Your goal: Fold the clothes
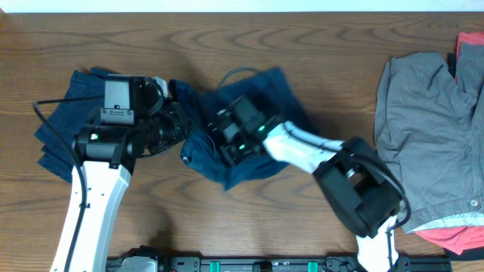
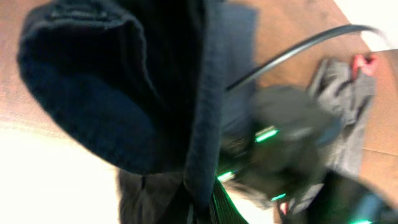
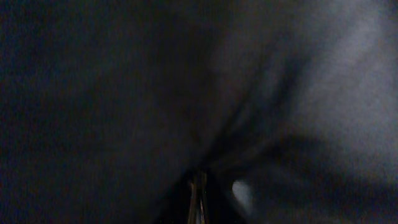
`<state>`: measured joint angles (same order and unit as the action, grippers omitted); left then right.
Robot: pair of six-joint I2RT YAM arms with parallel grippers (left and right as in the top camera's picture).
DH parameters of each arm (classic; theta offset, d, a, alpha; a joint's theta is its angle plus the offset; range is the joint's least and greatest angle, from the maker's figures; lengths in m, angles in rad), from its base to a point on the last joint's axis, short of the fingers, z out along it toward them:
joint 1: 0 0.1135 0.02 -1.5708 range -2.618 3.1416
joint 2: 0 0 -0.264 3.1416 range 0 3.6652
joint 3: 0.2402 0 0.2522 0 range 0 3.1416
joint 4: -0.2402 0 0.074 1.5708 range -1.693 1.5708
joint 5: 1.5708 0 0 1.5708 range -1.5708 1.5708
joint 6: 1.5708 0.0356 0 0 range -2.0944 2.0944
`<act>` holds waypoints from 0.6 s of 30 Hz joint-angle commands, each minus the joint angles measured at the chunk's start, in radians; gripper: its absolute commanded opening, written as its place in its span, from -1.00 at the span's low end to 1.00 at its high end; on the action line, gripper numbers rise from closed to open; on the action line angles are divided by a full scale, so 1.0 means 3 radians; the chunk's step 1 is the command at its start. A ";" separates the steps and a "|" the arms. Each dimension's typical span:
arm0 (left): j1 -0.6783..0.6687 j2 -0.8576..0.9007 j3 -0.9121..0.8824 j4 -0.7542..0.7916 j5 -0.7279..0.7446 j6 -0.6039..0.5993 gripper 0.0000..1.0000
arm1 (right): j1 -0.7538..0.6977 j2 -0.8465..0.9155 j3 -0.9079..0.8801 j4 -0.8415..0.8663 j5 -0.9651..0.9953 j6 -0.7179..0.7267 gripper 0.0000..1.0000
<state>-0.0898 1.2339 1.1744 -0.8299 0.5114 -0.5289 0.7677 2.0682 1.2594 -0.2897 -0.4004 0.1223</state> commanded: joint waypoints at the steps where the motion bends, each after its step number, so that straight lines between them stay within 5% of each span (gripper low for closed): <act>1: -0.0001 -0.0097 0.0192 0.0128 0.0140 -0.0050 -0.88 | 0.0198 0.0058 0.0000 0.0058 0.0079 0.0031 -0.82; 11: -0.0003 0.0071 0.0175 0.0067 -0.0023 -0.0060 -0.86 | -0.0249 -0.0682 0.0062 -0.0415 0.0974 0.0075 -0.61; 18: -0.0097 0.0337 0.0175 0.0160 -0.0022 -0.0086 -0.88 | -0.0907 -0.0847 0.0028 -0.1195 0.1315 0.0062 -0.65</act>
<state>-0.0994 1.3033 1.1954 -0.7998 0.5087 -0.5495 0.5488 1.7969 1.2774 -0.6025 -0.0826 0.1329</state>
